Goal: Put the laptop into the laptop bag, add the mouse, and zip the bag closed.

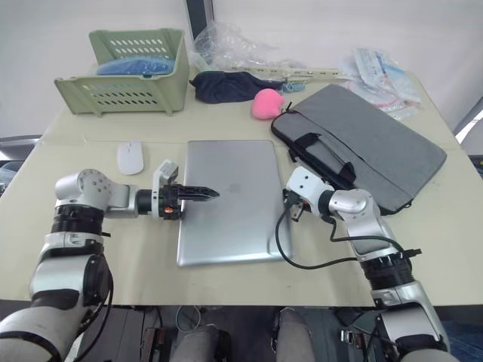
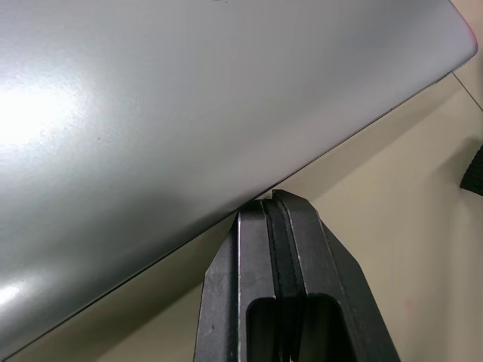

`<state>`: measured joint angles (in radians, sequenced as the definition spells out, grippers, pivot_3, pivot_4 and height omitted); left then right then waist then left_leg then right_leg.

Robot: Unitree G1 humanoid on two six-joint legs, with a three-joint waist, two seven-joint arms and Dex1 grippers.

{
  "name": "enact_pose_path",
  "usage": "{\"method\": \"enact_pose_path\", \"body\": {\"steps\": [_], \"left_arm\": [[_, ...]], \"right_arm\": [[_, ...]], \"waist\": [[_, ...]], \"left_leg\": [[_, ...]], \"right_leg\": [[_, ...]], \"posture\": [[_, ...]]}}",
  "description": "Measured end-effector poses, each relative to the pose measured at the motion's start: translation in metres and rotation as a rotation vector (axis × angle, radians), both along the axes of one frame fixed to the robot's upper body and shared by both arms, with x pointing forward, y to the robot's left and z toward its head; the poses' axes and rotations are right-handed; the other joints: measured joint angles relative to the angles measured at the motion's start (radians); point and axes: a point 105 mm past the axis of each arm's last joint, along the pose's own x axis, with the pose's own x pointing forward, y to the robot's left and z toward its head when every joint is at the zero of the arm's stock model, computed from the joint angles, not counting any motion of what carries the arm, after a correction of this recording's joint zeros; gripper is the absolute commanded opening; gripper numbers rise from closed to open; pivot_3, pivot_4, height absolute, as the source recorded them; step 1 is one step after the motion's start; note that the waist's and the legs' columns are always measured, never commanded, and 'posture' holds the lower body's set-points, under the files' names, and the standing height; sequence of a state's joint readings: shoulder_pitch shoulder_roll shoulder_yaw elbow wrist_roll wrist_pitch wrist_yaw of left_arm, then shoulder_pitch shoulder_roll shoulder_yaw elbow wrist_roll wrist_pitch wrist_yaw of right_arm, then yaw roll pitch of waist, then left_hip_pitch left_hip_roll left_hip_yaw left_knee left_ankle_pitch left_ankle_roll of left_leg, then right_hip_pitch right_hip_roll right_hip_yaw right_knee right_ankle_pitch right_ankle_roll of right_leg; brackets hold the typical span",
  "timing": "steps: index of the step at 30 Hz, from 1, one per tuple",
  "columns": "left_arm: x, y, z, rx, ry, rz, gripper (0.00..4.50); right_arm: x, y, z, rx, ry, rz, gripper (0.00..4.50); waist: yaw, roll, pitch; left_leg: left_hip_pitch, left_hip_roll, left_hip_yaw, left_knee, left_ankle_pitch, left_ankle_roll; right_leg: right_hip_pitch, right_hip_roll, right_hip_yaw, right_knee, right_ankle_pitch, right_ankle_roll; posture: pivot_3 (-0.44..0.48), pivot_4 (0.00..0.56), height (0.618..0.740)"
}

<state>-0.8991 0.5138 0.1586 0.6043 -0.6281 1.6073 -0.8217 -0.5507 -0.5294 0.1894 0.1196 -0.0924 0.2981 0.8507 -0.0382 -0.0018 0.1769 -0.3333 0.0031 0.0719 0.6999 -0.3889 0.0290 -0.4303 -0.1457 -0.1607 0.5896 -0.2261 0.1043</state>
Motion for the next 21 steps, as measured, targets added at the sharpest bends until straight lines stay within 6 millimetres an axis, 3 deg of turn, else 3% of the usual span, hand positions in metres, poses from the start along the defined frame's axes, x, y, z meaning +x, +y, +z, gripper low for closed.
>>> {"method": "enact_pose_path", "body": {"steps": [6,13,17,21], "left_arm": [[-0.001,0.019,0.004,0.044,-0.003,0.035,4.50],[-0.002,0.021,0.006,0.040,-0.008,0.034,4.50],[-0.002,0.022,0.004,0.045,-0.005,0.046,3.46],[-0.003,0.024,-0.002,0.048,0.006,0.058,1.55]], "right_arm": [[-0.002,0.001,-0.001,0.003,-0.001,0.014,0.07],[-0.002,0.002,-0.001,0.003,-0.001,0.016,0.07],[-0.002,0.002,-0.001,0.003,-0.001,0.017,0.00],[-0.002,0.001,-0.001,0.003,-0.001,0.017,0.00]], "waist": [[-0.001,0.000,0.000],[-0.002,0.000,0.000],[-0.002,0.000,0.000],[-0.001,0.000,0.000]], "left_leg": [[0.000,0.000,0.000,0.000,0.000,0.000],[0.000,0.000,0.000,0.000,0.000,0.000],[0.000,0.000,0.000,0.000,0.000,0.000],[0.000,0.000,0.000,0.000,0.000,0.000]], "right_leg": [[0.000,0.000,0.000,0.000,0.000,0.000],[0.000,0.000,0.000,0.000,0.000,0.000],[0.000,0.000,0.000,0.000,0.000,0.000],[0.000,0.000,0.000,0.000,0.000,0.000]], "posture": [[0.000,0.150,0.740],[0.000,0.150,0.740],[0.000,0.150,0.740],[0.000,0.150,0.740]]}}
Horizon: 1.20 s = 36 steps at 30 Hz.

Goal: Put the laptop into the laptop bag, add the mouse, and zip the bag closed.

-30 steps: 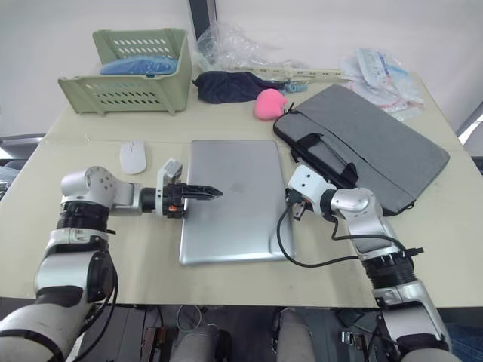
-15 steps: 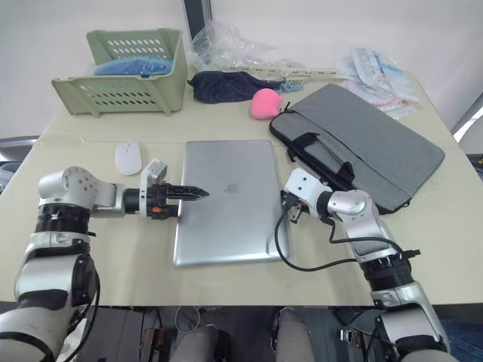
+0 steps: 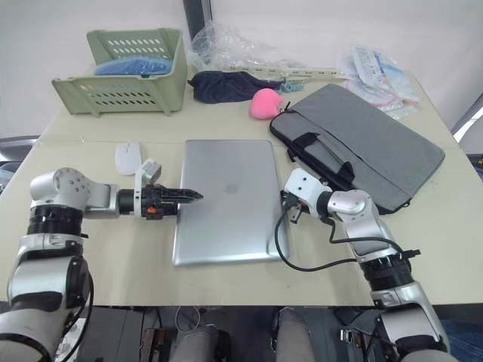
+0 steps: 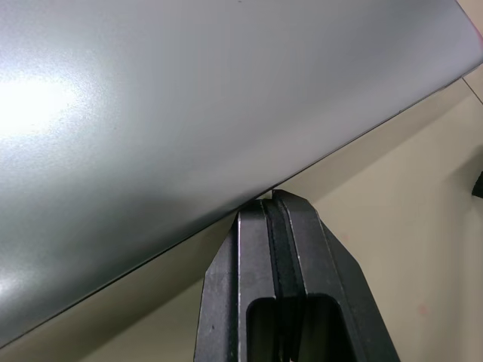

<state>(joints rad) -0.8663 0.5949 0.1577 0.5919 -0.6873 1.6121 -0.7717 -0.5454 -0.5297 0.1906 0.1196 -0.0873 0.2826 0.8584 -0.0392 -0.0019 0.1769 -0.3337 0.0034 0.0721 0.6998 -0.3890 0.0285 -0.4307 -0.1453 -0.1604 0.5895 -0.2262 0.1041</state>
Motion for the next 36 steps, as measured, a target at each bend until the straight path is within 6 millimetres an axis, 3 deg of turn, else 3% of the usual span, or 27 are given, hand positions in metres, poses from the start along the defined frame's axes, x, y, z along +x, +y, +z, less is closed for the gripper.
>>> {"method": "enact_pose_path", "body": {"steps": [2,4,11,20,25,31,32,36], "left_arm": [[-0.001,-0.001,0.004,-0.049,-0.007,-0.001,0.64],[-0.002,-0.002,0.013,-0.087,-0.034,-0.014,0.24],[-0.005,-0.001,0.012,-0.106,-0.029,-0.011,0.24],[-0.028,0.007,0.002,-0.149,-0.021,-0.023,0.24],[-0.042,0.011,0.004,-0.154,-0.074,-0.006,0.24],[-0.064,0.007,0.017,-0.234,-0.208,0.005,0.24],[-0.068,0.006,0.016,-0.236,-0.240,0.023,0.24],[-0.077,0.004,0.010,-0.235,-0.294,0.129,0.24]], "right_arm": [[0.000,-0.001,0.000,0.000,0.001,-0.002,0.00],[0.000,-0.001,-0.001,-0.003,0.003,-0.002,0.00],[-0.001,-0.001,0.000,0.002,0.002,0.002,0.00],[-0.002,-0.004,0.002,0.097,0.045,-0.022,0.00],[-0.008,-0.018,0.018,0.208,0.073,-0.066,1.68],[-0.019,-0.055,0.042,0.204,0.028,-0.135,4.25],[-0.021,-0.063,0.048,0.196,0.009,-0.151,4.46],[-0.025,-0.084,0.065,0.170,-0.046,-0.196,4.46]], "waist": [[0.001,0.000,0.000],[0.005,-0.001,0.000],[0.006,-0.001,0.000],[0.010,0.000,0.001],[0.019,0.000,0.002],[0.032,0.001,0.002],[0.035,0.002,0.003],[0.038,0.002,0.003]], "left_leg": [[0.000,0.000,0.000,0.000,0.000,0.000],[0.001,0.001,-0.001,0.000,0.000,0.000],[0.000,0.000,0.000,0.000,0.000,0.000],[-0.002,0.006,-0.001,0.000,0.000,-0.001],[-0.004,0.005,-0.005,0.000,0.000,-0.001],[-0.003,0.005,-0.004,0.000,-0.001,-0.002],[-0.003,0.005,-0.004,0.000,-0.001,-0.002],[-0.003,0.006,-0.003,0.000,-0.001,-0.003]], "right_leg": [[0.000,0.000,0.000,0.000,0.000,0.000],[0.001,0.000,0.000,0.000,0.000,0.000],[0.000,0.000,0.001,0.000,0.000,0.000],[-0.002,-0.001,0.002,0.000,0.000,0.000],[-0.001,-0.002,0.003,-0.001,0.000,0.000],[-0.001,-0.002,0.003,-0.002,0.000,0.000],[-0.001,-0.002,0.004,-0.003,0.000,0.000],[-0.001,-0.002,0.004,-0.004,0.000,0.000]], "posture": [[0.000,0.150,0.740],[0.000,0.150,0.740],[0.000,0.150,0.740],[0.000,0.150,0.740],[0.000,0.150,0.740],[0.000,0.150,0.740],[0.000,0.150,0.740],[0.000,0.150,0.740]]}}
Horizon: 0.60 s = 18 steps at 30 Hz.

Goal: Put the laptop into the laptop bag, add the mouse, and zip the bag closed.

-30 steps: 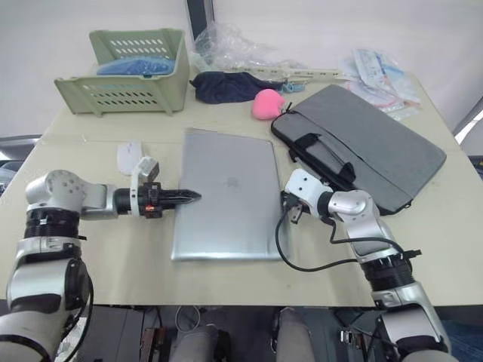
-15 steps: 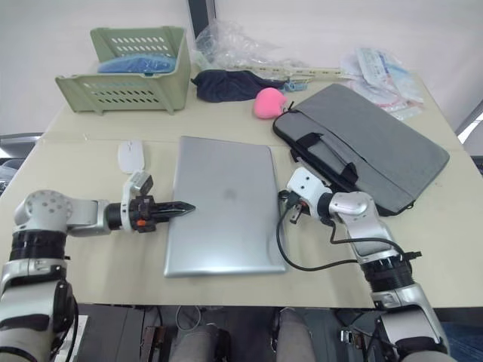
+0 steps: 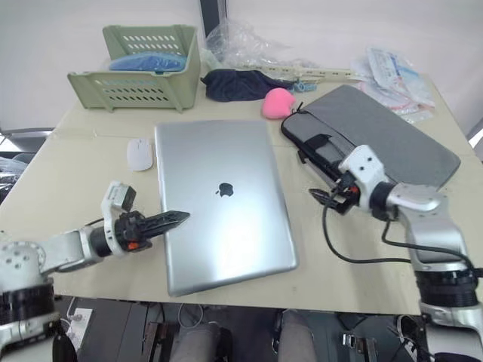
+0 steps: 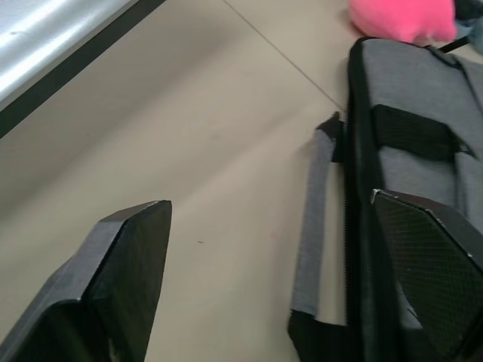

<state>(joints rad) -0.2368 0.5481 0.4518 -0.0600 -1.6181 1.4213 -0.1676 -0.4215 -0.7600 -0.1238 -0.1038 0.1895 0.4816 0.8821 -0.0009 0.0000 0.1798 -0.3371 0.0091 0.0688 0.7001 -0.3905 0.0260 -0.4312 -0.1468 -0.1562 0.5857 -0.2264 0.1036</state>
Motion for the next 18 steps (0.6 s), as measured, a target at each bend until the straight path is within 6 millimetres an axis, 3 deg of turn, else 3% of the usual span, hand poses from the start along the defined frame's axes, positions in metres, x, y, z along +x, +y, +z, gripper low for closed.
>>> {"method": "enact_pose_path", "body": {"steps": [8,14,18], "left_arm": [[-0.010,-0.014,0.004,-0.076,0.011,0.007,0.24],[-0.003,-0.014,0.006,-0.092,0.022,0.051,0.24],[-0.002,-0.017,0.005,-0.096,0.031,0.051,0.24]], "right_arm": [[0.028,-0.034,0.010,-0.061,-0.066,-0.150,4.46],[0.048,-0.041,-0.009,-0.144,-0.035,-0.186,4.46],[0.058,-0.038,-0.010,-0.192,-0.063,-0.174,4.46]], "waist": [[0.002,0.000,0.000],[-0.002,0.002,0.001],[-0.002,0.004,0.002]], "left_leg": [[0.001,-0.001,0.003,0.000,0.000,0.000],[0.001,-0.001,0.005,0.000,0.000,0.000],[0.001,-0.001,0.005,0.000,0.000,0.000]], "right_leg": [[0.000,0.000,-0.001,0.000,0.000,0.000],[0.000,0.001,-0.002,-0.001,0.000,0.000],[0.000,0.002,-0.002,-0.001,0.000,0.000]], "posture": [[0.000,0.150,0.740],[0.000,0.150,0.740],[0.000,0.150,0.740]]}}
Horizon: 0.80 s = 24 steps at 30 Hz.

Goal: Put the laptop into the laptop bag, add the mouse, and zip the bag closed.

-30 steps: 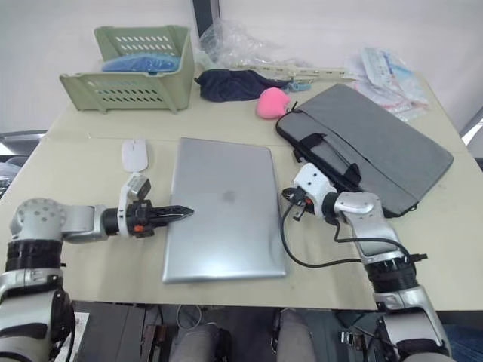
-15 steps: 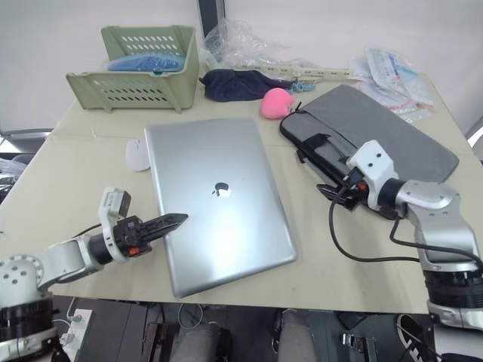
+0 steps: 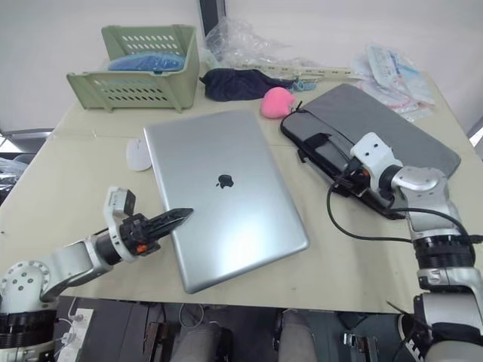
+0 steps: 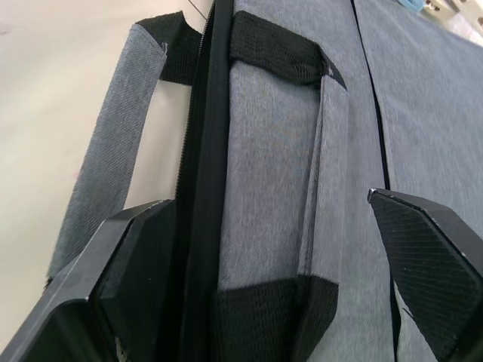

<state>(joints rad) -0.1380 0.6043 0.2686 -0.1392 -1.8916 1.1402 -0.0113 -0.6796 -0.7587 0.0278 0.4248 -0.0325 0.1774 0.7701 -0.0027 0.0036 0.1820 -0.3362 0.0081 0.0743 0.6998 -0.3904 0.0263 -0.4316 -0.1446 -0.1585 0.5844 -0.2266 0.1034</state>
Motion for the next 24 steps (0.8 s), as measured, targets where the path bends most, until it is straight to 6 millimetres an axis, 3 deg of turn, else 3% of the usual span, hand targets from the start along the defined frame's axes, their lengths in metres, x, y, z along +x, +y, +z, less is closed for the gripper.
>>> {"method": "enact_pose_path", "body": {"steps": [5,8,15,16,24], "left_arm": [[0.000,-0.003,-0.003,-0.006,0.009,0.008,0.24],[-0.001,-0.004,-0.006,-0.006,0.019,0.012,0.24],[-0.003,-0.008,-0.003,0.001,-0.002,0.004,0.24],[-0.003,-0.009,-0.002,0.001,-0.006,0.004,0.24],[0.000,-0.017,-0.004,-0.009,0.007,0.009,0.24]], "right_arm": [[0.007,-0.005,-0.006,-0.044,-0.003,-0.016,4.46],[0.008,-0.008,-0.011,-0.049,0.008,-0.022,3.69],[0.008,-0.006,-0.014,-0.012,0.022,-0.013,0.21],[0.008,-0.007,-0.013,0.005,0.027,-0.017,0.03],[0.003,-0.007,-0.008,0.135,0.094,-0.021,0.03]], "waist": [[0.001,0.000,0.000],[-0.001,0.001,0.001],[0.000,0.004,0.003],[0.000,0.005,0.003],[0.001,0.006,0.004]], "left_leg": [[0.000,0.001,0.000,0.000,0.000,0.000],[0.000,0.001,0.000,0.000,0.000,0.000],[0.000,0.002,0.000,0.000,0.000,0.000],[0.000,0.002,0.000,0.000,0.000,0.000],[0.000,0.002,0.000,0.000,0.000,0.000]], "right_leg": [[0.000,0.000,0.000,0.000,0.000,0.000],[0.000,0.000,0.000,-0.001,0.000,0.000],[0.000,0.000,0.000,-0.001,0.000,0.000],[0.000,0.000,0.000,-0.001,0.000,0.000],[0.000,0.000,0.000,-0.001,0.000,0.000]], "posture": [[0.000,0.150,0.740],[0.000,0.150,0.740],[0.000,0.150,0.740],[0.000,0.150,0.740],[0.000,0.150,0.740]]}}
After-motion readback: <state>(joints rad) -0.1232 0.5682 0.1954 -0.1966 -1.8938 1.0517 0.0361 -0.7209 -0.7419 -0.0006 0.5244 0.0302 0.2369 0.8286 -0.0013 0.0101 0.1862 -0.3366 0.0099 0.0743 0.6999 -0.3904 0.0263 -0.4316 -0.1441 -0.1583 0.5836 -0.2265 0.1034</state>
